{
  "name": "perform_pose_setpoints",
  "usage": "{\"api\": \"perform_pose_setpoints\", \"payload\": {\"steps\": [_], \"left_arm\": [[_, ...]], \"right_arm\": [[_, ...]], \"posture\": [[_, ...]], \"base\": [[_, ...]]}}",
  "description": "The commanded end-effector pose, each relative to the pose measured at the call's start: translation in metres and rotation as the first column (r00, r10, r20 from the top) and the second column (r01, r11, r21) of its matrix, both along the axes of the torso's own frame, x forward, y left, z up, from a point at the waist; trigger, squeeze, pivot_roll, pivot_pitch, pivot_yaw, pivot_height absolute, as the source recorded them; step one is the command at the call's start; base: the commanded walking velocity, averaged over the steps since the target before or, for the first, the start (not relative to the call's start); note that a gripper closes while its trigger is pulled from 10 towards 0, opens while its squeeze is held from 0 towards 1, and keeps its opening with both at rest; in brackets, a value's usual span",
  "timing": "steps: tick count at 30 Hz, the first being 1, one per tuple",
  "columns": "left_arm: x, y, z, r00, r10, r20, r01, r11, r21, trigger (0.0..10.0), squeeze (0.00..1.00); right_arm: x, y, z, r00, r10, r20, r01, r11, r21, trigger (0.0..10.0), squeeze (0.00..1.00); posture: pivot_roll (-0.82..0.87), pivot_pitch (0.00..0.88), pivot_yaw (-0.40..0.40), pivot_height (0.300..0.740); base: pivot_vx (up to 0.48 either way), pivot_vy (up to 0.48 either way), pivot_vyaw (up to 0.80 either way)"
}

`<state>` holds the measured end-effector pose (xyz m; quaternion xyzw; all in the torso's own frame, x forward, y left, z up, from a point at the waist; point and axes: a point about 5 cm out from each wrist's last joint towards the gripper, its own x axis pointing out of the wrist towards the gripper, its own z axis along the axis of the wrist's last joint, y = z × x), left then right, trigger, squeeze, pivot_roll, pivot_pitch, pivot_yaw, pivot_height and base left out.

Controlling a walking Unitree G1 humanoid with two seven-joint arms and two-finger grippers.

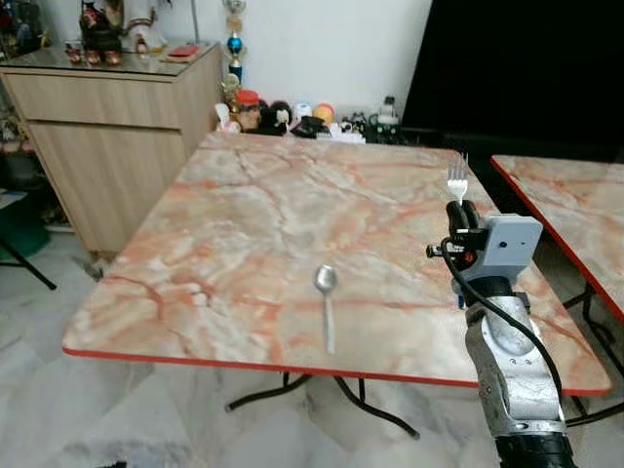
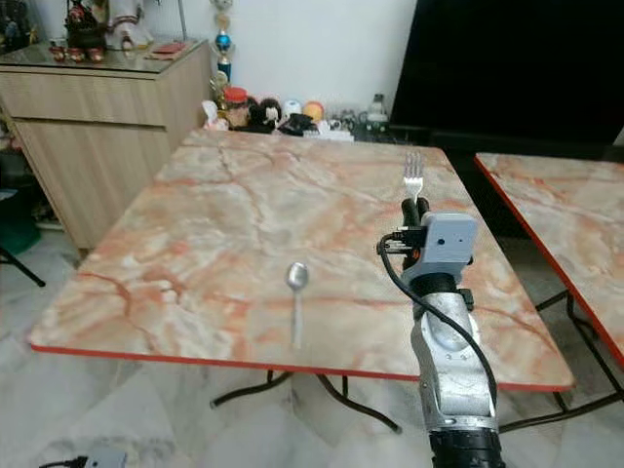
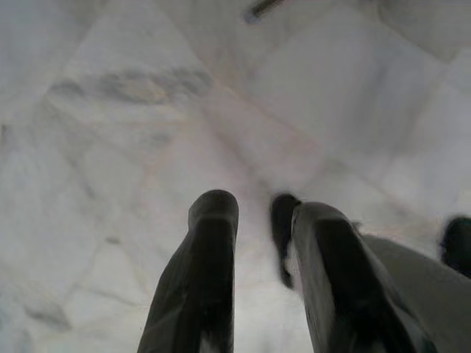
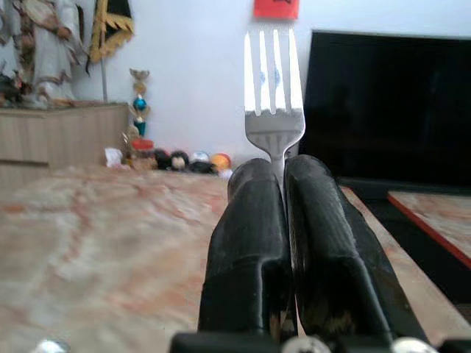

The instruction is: Setting the table

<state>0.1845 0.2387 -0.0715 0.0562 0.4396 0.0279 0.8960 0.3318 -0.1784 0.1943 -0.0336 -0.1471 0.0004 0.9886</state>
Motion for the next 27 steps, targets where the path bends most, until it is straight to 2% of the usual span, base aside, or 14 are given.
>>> {"api": "perform_pose_setpoints", "payload": {"steps": [1, 3, 11, 15, 21, 27], "left_arm": [[-0.009, -0.002, -0.006, 0.999, 0.001, -0.039, -0.001, 1.000, -0.012, 10.0, 0.00], [-0.010, -0.005, -0.007, 0.999, -0.010, -0.045, 0.009, 1.000, -0.017, 10.0, 0.00], [-0.014, -0.009, -0.010, 0.998, -0.018, -0.057, 0.017, 1.000, -0.022, 10.0, 0.00], [-0.018, 0.001, -0.008, 0.997, -0.022, -0.068, 0.022, 1.000, -0.004, 10.0, 0.00], [-0.015, 0.007, -0.005, 0.998, -0.017, -0.059, 0.018, 1.000, 0.009, 10.0, 0.00], [-0.013, -0.008, -0.009, 0.997, -0.056, -0.061, 0.055, 0.998, -0.013, 10.0, 0.00]], "right_arm": [[0.000, -0.002, 0.005, 1.000, -0.009, 0.021, 0.009, 1.000, -0.004, 10.0, 0.00], [-0.001, -0.006, 0.005, 0.999, -0.033, 0.022, 0.032, 0.998, 0.051, 10.0, 0.00], [-0.001, -0.008, 0.006, 0.999, -0.043, 0.031, 0.040, 0.997, 0.072, 10.0, 0.00], [0.000, -0.005, 0.006, 0.998, -0.053, 0.039, 0.049, 0.994, 0.096, 10.0, 0.00], [0.000, -0.006, 0.005, 0.998, -0.053, 0.032, 0.050, 0.995, 0.082, 10.0, 0.00], [-0.001, -0.017, 0.008, 0.996, -0.081, 0.044, 0.077, 0.994, 0.073, 10.0, 0.00]], "posture": [[0.02, 0.063, -0.002, 0.740], [0.01, 0.077, -0.001, 0.740], [0.03, 0.082, 0.005, 0.740], [0.03, 0.075, 0.015, 0.740], [0.03, 0.076, 0.008, 0.740], [0.03, 0.078, 0.002, 0.740]], "base": [[0.000, -0.472, 0.80], [0.000, -0.472, 0.00], [0.000, -0.472, 0.00], [0.000, -0.472, 0.00], [0.000, -0.469, 0.00], [0.000, -0.469, 0.00]]}}
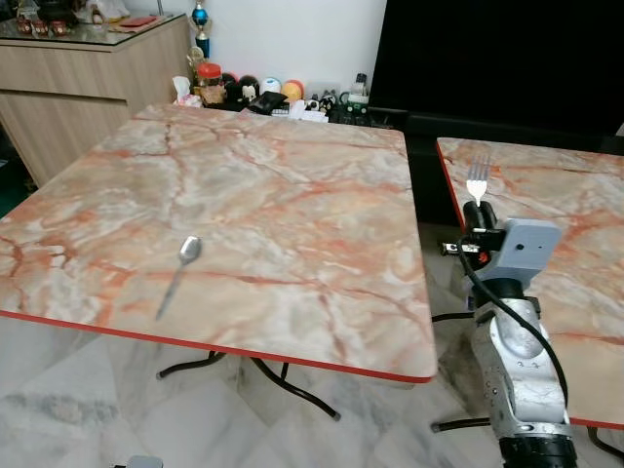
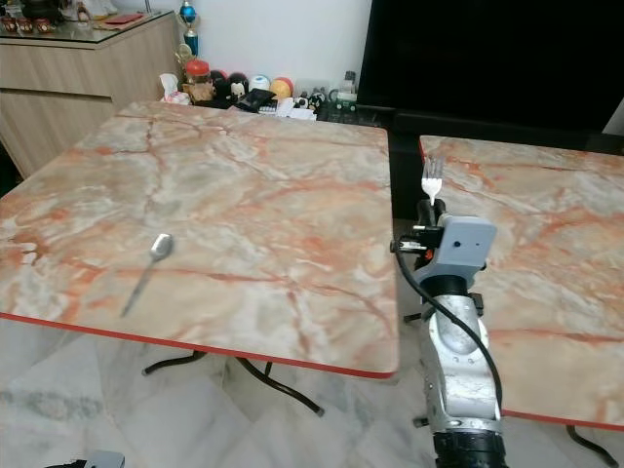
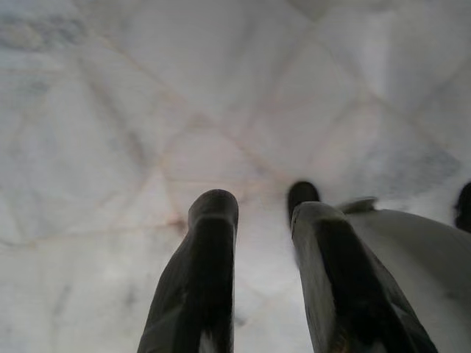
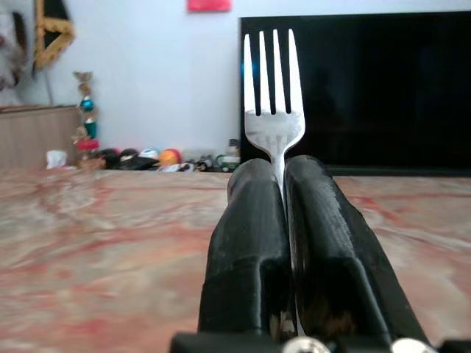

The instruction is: Setting the table

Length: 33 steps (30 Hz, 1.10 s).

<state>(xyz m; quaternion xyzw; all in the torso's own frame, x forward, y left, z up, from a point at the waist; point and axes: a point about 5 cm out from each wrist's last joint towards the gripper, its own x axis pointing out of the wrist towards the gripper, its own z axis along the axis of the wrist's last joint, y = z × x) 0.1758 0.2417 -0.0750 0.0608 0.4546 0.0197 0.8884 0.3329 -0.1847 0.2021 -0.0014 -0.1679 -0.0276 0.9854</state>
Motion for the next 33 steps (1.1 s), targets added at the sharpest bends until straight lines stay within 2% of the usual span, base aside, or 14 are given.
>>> {"api": "perform_pose_setpoints", "payload": {"steps": [1, 12, 24, 31, 33], "left_arm": [[-0.005, -0.012, -0.006, 0.999, -0.043, -0.028, 0.043, 0.999, -0.015, 10.0, 0.00], [-0.011, -0.012, -0.008, 0.998, -0.046, -0.044, 0.046, 0.999, -0.015, 10.0, 0.00], [-0.006, -0.018, -0.007, 0.998, -0.057, -0.033, 0.057, 0.998, -0.021, 10.0, 0.00], [-0.008, -0.015, -0.008, 0.998, -0.052, -0.036, 0.051, 0.999, -0.018, 10.0, 0.00], [-0.009, -0.014, -0.008, 0.998, -0.049, -0.040, 0.048, 0.999, -0.017, 10.0, 0.00]], "right_arm": [[-0.002, -0.011, 0.002, 0.999, -0.037, 0.004, 0.037, 0.999, -0.001, 10.0, 0.00], [-0.001, -0.013, 0.011, 0.999, -0.036, 0.036, 0.036, 0.999, -0.003, 10.0, 0.00], [-0.001, -0.019, 0.023, 0.994, -0.064, 0.092, 0.063, 0.998, 0.009, 10.0, 0.00], [-0.002, -0.025, 0.020, 0.993, -0.092, 0.078, 0.090, 0.996, 0.024, 10.0, 0.00], [-0.003, -0.027, 0.020, 0.992, -0.106, 0.072, 0.104, 0.994, 0.030, 10.0, 0.00]], "posture": [[0.03, 0.079, 0.001, 0.740], [0.01, 0.070, -0.007, 0.740], [0.00, 0.070, -0.011, 0.740], [0.00, 0.085, -0.008, 0.740], [0.00, 0.092, -0.006, 0.740]], "base": [[0.000, -0.469, 0.00], [0.000, -0.469, 0.00], [0.000, -0.469, 0.00], [0.000, -0.469, 0.00], [0.000, -0.469, -0.80]]}}
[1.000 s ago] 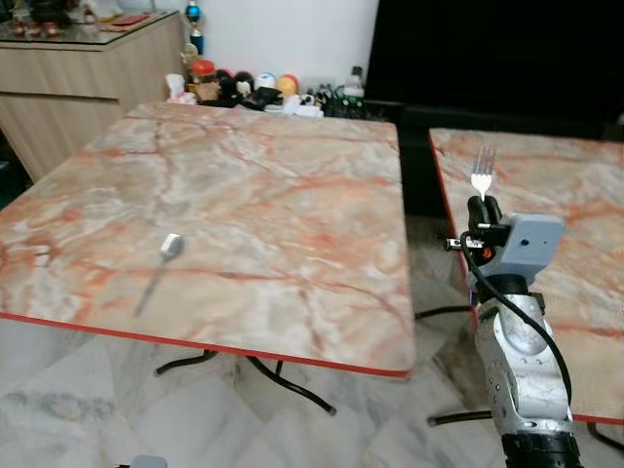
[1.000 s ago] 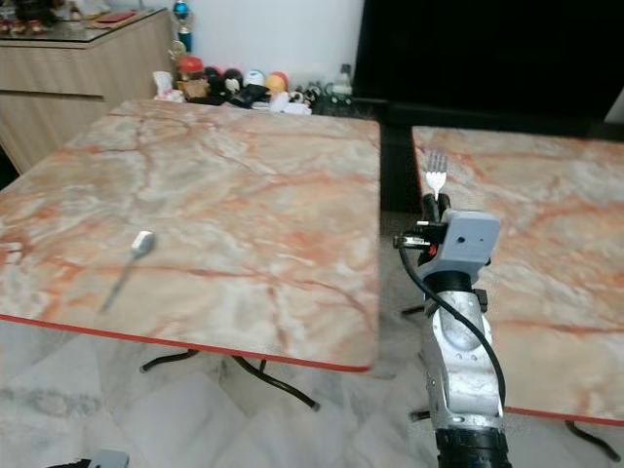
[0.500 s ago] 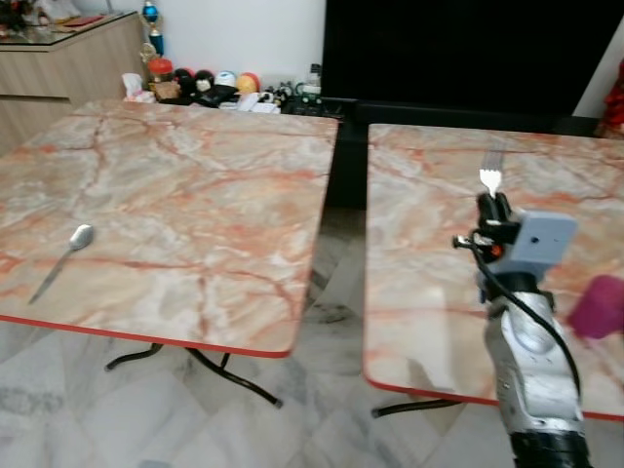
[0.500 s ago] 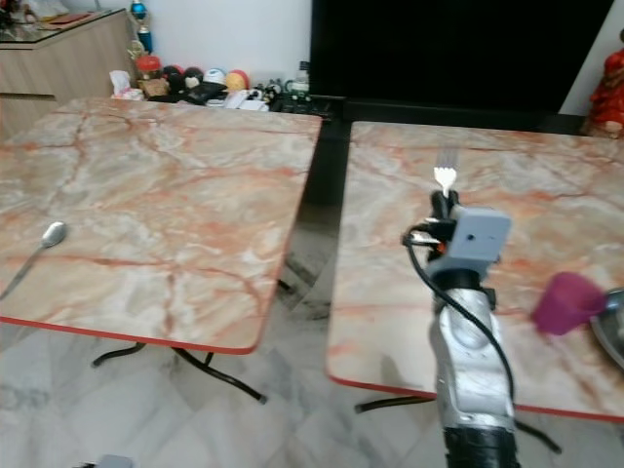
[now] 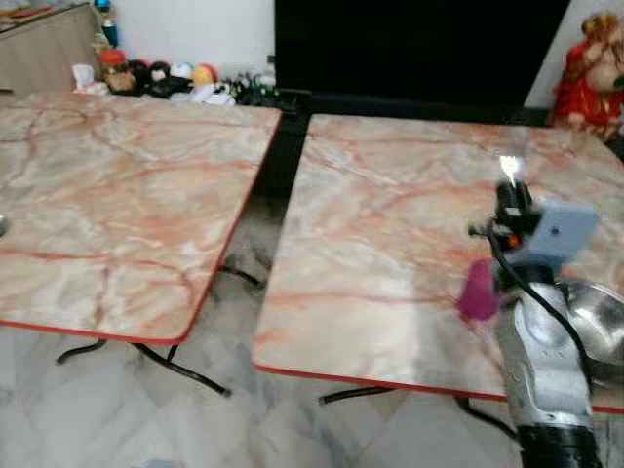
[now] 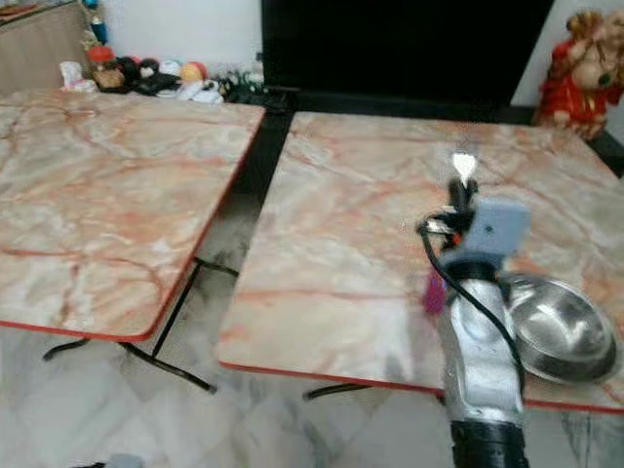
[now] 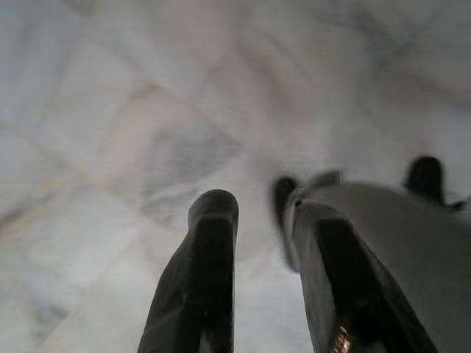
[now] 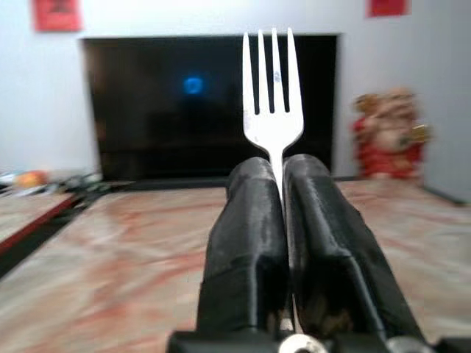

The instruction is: Setting the table

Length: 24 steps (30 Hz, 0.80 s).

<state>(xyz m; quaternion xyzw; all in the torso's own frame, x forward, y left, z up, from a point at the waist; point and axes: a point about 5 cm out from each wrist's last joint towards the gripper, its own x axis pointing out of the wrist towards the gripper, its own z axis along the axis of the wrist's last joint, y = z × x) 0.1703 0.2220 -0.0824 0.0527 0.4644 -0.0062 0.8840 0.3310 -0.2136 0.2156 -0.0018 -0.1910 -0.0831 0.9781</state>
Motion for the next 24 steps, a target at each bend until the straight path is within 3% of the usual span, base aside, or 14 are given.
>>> {"api": "perform_pose_setpoints", "payload": {"steps": [1, 4, 14, 24], "left_arm": [[-0.0045, 0.0059, -0.0008, 1.000, -0.011, -0.017, 0.011, 1.000, 0.022, 10.0, 0.00], [-0.0050, 0.0063, -0.0009, 1.000, -0.009, -0.019, 0.009, 1.000, 0.022, 10.0, 0.00], [-0.0024, 0.0056, 0.0002, 1.000, 0.000, -0.005, 0.000, 1.000, 0.017, 10.0, 0.00], [-0.0039, 0.0047, -0.0005, 1.000, 0.008, 0.000, -0.008, 1.000, 0.005, 10.0, 0.00]], "right_arm": [[-0.0008, 0.0013, 0.0063, 1.000, 0.001, 0.025, -0.002, 1.000, 0.008, 10.0, 0.00], [-0.0008, 0.0000, 0.0062, 1.000, -0.003, 0.028, 0.003, 1.000, 0.004, 10.0, 0.00], [-0.0002, 0.0058, 0.0047, 1.000, 0.007, 0.024, -0.008, 1.000, 0.003, 10.0, 0.00], [0.0000, 0.0076, 0.0041, 1.000, 0.019, 0.018, -0.019, 1.000, 0.005, 10.0, 0.00]], "posture": [[0.00, 0.092, -0.006, 0.740], [0.00, 0.096, -0.006, 0.740], [0.00, 0.099, -0.006, 0.740], [0.00, 0.107, -0.009, 0.740]], "base": [[0.000, -0.469, -0.80], [0.000, -0.469, -0.66], [0.000, -0.426, 0.00], [0.000, 0.000, 0.00]]}}
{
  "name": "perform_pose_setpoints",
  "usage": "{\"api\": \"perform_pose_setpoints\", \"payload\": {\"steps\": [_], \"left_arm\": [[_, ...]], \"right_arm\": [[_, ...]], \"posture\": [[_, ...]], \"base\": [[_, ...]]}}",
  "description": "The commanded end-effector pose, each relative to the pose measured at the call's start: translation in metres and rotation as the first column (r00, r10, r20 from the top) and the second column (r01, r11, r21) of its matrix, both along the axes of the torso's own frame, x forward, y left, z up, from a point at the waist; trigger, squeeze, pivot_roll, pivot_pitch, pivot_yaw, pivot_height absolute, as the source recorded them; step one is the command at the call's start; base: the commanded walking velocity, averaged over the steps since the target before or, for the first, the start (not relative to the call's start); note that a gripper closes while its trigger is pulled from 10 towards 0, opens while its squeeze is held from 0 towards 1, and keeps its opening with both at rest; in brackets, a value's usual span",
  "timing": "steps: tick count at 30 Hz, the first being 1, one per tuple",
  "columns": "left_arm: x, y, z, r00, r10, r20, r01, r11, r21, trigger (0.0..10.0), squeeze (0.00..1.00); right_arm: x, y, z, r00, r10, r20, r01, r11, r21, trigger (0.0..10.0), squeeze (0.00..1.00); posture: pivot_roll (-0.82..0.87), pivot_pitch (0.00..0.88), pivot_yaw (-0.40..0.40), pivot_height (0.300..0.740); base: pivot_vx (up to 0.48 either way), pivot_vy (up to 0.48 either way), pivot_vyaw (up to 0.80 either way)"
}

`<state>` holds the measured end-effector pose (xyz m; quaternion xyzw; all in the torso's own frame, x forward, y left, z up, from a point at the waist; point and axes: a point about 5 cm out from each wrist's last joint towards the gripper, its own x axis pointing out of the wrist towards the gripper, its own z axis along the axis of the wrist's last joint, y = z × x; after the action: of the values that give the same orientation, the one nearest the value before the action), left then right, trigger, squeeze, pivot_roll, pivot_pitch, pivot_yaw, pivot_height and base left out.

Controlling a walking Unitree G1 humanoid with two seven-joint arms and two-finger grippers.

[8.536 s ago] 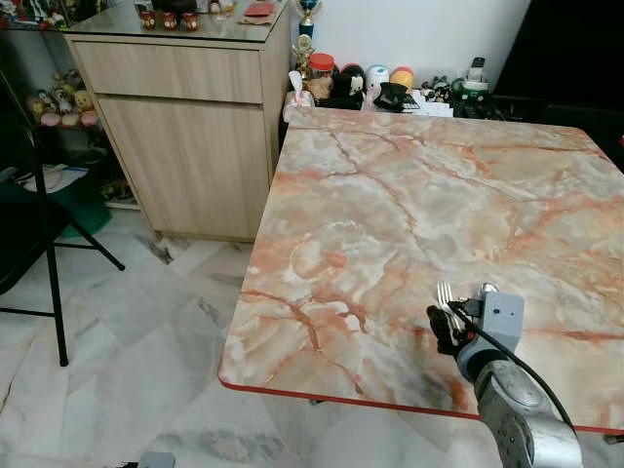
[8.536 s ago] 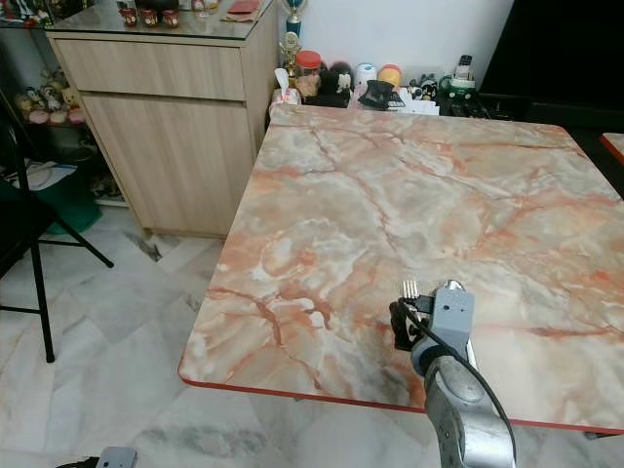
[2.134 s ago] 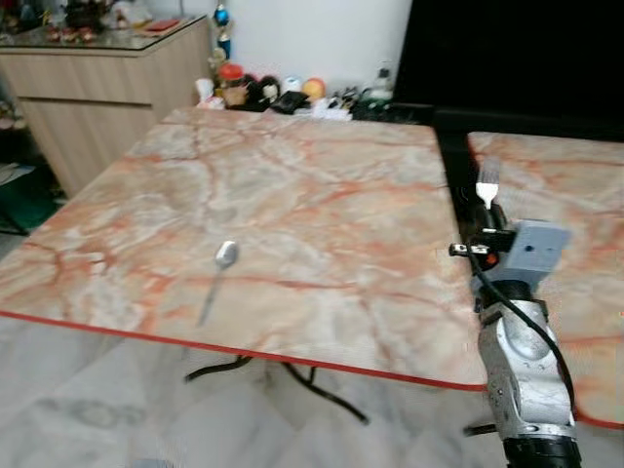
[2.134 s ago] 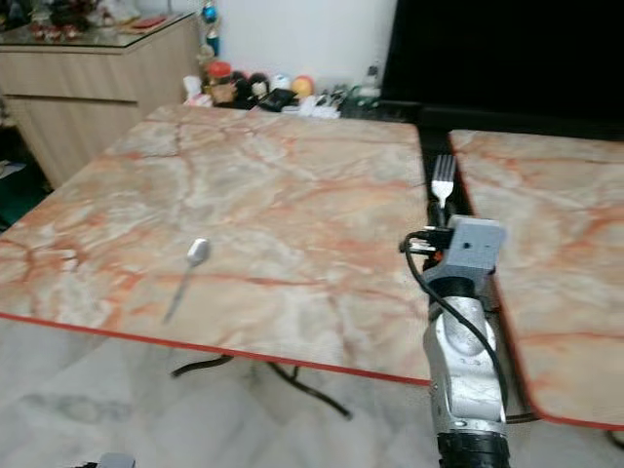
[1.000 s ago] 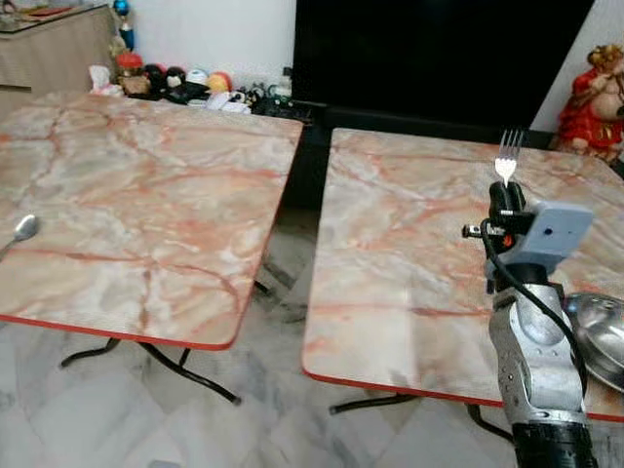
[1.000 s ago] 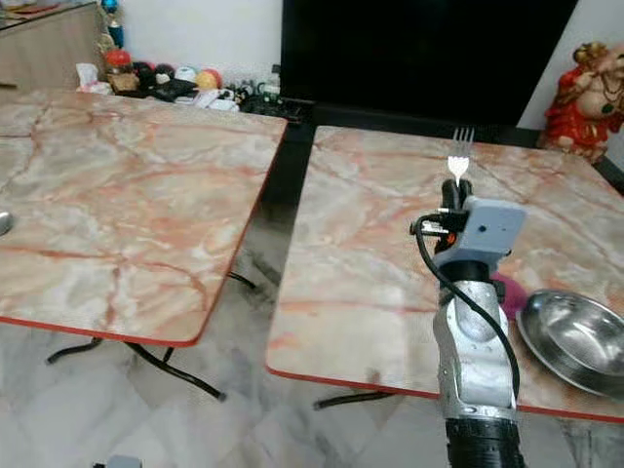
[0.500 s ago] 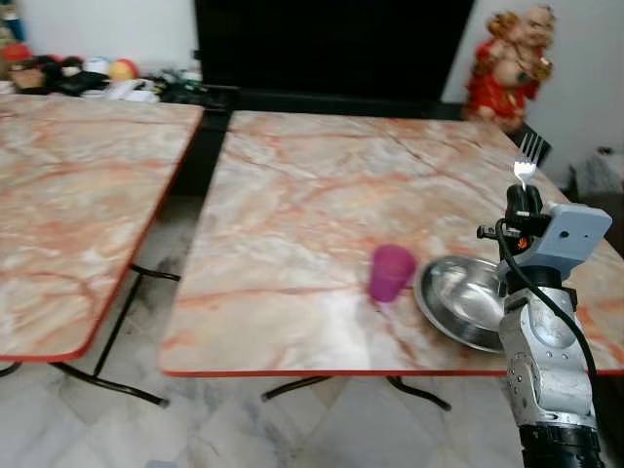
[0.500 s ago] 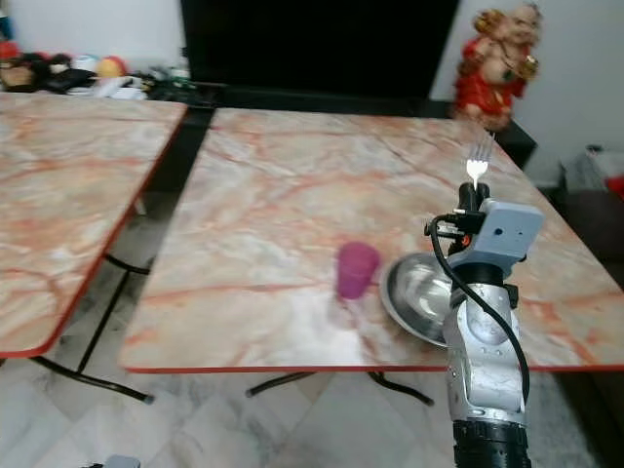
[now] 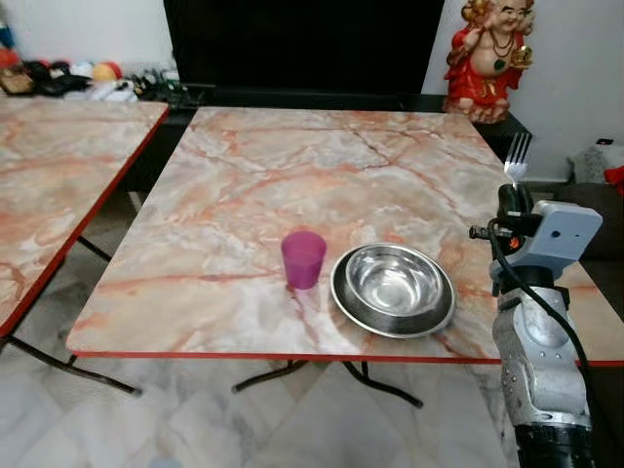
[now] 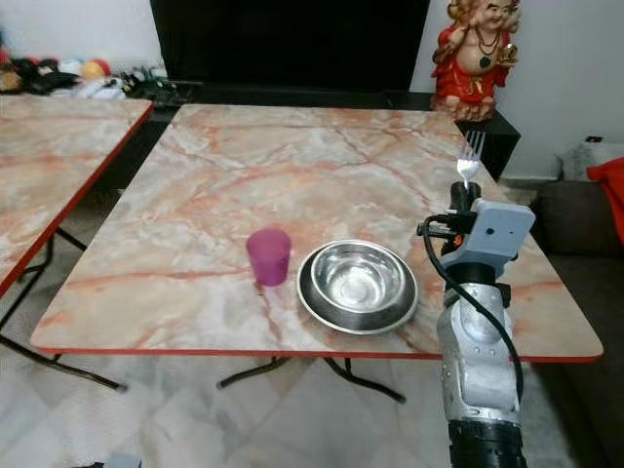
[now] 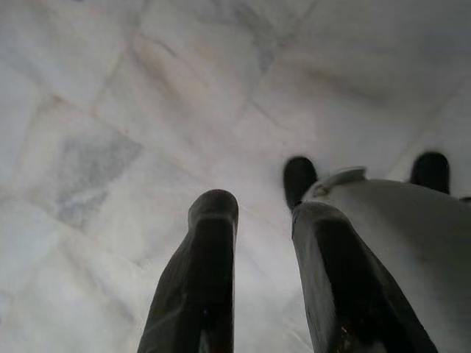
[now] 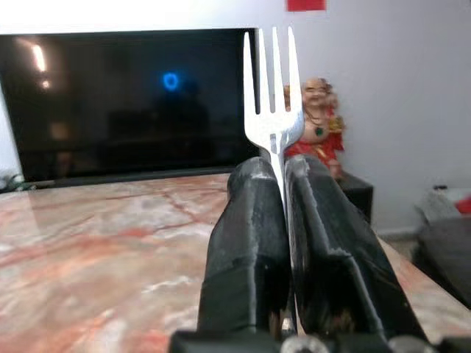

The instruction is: Setting the table

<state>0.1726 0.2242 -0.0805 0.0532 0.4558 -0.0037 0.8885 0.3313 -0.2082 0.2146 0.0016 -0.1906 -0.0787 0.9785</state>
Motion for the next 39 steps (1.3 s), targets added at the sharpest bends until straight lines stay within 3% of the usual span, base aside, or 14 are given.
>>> {"api": "perform_pose_setpoints", "payload": {"steps": [1, 8, 24, 29, 35, 39], "left_arm": [[-0.006, 0.002, -0.002, 1.000, 0.007, -0.019, -0.007, 1.000, 0.001, 10.0, 0.00], [-0.006, 0.004, -0.002, 1.000, 0.026, -0.012, -0.026, 1.000, -0.005, 10.0, 0.00], [-0.008, 0.000, -0.004, 0.999, 0.016, -0.031, -0.017, 1.000, -0.015, 10.0, 0.00], [-0.009, -0.001, -0.004, 0.999, 0.008, -0.031, -0.009, 1.000, -0.023, 10.0, 0.00], [-0.010, 0.001, -0.004, 0.999, 0.007, -0.032, -0.007, 1.000, -0.018, 10.0, 0.00], [-0.010, 0.000, -0.004, 0.999, 0.002, -0.034, -0.003, 1.000, -0.017, 10.0, 0.00]], "right_arm": [[0.000, 0.003, 0.005, 1.000, 0.011, 0.018, -0.011, 1.000, 0.000, 10.0, 0.00], [0.001, 0.006, 0.004, 1.000, 0.020, 0.014, -0.020, 1.000, 0.002, 10.0, 0.00], [0.002, 0.009, 0.000, 1.000, 0.024, -0.005, -0.024, 1.000, 0.005, 10.0, 0.00], [0.001, 0.008, -0.002, 1.000, 0.011, -0.019, -0.011, 1.000, 0.008, 10.0, 0.00], [-0.003, 0.006, -0.008, 0.999, -0.006, -0.050, 0.006, 1.000, 0.006, 10.0, 0.00], [-0.007, 0.000, -0.022, 0.987, -0.041, -0.156, 0.036, 0.999, -0.036, 10.0, 0.00]], "posture": [[0.00, 0.107, -0.009, 0.740], [0.00, 0.106, -0.009, 0.740], [0.00, 0.109, -0.014, 0.740], [0.00, 0.113, -0.013, 0.740], [0.00, 0.118, -0.011, 0.740], [-0.02, 0.123, -0.010, 0.740]], "base": [[0.000, 0.000, 0.00], [0.000, 0.000, 0.00], [0.312, 0.000, 0.00], [0.000, 0.000, 0.00], [0.000, 0.000, 0.00], [0.000, 0.000, 0.00]]}}
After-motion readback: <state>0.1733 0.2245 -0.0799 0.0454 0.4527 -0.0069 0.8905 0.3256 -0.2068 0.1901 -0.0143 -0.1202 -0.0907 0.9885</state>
